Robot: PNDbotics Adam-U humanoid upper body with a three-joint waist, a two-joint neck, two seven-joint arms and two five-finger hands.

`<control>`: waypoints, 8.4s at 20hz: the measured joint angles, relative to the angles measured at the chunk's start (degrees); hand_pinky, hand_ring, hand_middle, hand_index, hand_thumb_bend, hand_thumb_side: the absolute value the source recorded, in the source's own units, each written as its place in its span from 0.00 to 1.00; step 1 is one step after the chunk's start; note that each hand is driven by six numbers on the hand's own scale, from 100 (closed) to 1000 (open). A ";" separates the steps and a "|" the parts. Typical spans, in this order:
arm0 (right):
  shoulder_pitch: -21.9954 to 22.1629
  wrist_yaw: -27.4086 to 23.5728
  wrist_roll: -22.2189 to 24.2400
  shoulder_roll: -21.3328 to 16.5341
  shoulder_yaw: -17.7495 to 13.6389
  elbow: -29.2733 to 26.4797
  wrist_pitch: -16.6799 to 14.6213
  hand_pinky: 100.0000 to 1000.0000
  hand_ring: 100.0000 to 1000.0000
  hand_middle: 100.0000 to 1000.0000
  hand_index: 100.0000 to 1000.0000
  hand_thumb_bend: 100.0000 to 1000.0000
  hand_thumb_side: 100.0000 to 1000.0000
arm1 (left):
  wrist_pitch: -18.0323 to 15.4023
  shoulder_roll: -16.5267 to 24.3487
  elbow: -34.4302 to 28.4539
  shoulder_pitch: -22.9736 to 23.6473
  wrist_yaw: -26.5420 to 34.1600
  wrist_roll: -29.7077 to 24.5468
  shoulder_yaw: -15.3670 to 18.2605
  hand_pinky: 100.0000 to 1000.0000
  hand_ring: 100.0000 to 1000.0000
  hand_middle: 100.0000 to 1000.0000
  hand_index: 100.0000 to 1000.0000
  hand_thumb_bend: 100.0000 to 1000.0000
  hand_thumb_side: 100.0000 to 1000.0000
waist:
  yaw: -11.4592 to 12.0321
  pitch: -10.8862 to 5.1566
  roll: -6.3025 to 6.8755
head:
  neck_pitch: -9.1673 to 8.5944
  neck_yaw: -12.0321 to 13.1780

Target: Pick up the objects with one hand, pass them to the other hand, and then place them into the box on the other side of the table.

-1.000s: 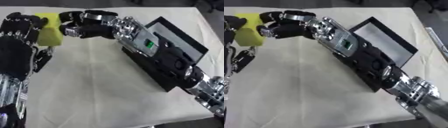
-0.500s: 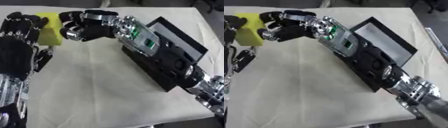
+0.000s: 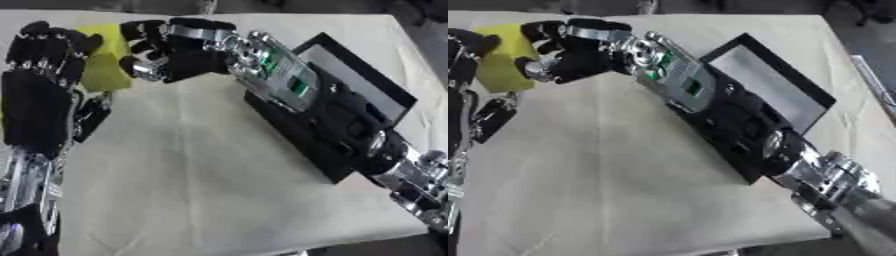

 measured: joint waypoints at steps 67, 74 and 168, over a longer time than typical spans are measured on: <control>14.04 -16.85 -4.41 -18.60 -9.98 -10.51 2.79 0.99 0.85 0.71 0.95 0.00 0.00 | -6.92 16.20 8.38 -0.99 29.30 -19.74 0.10 0.81 0.71 0.64 0.77 0.22 0.16 | -1.82 -2.48 2.41 | 2.55 -3.52; 25.91 -14.43 1.33 -27.57 -20.62 -12.61 -6.99 0.95 0.83 0.70 0.95 0.00 0.00 | -3.75 29.32 3.81 0.58 61.76 -42.12 5.53 0.82 0.72 0.65 0.78 0.15 0.33 | -1.80 -2.43 2.43 | 2.43 -6.47; 37.41 -16.06 -24.72 -21.90 -32.79 -14.85 -19.37 1.00 1.00 0.80 1.00 0.00 0.16 | 11.49 57.54 41.24 -10.09 77.78 -75.09 -7.74 0.90 0.83 0.76 0.87 0.70 0.48 | -0.17 -1.80 6.35 | 1.07 16.79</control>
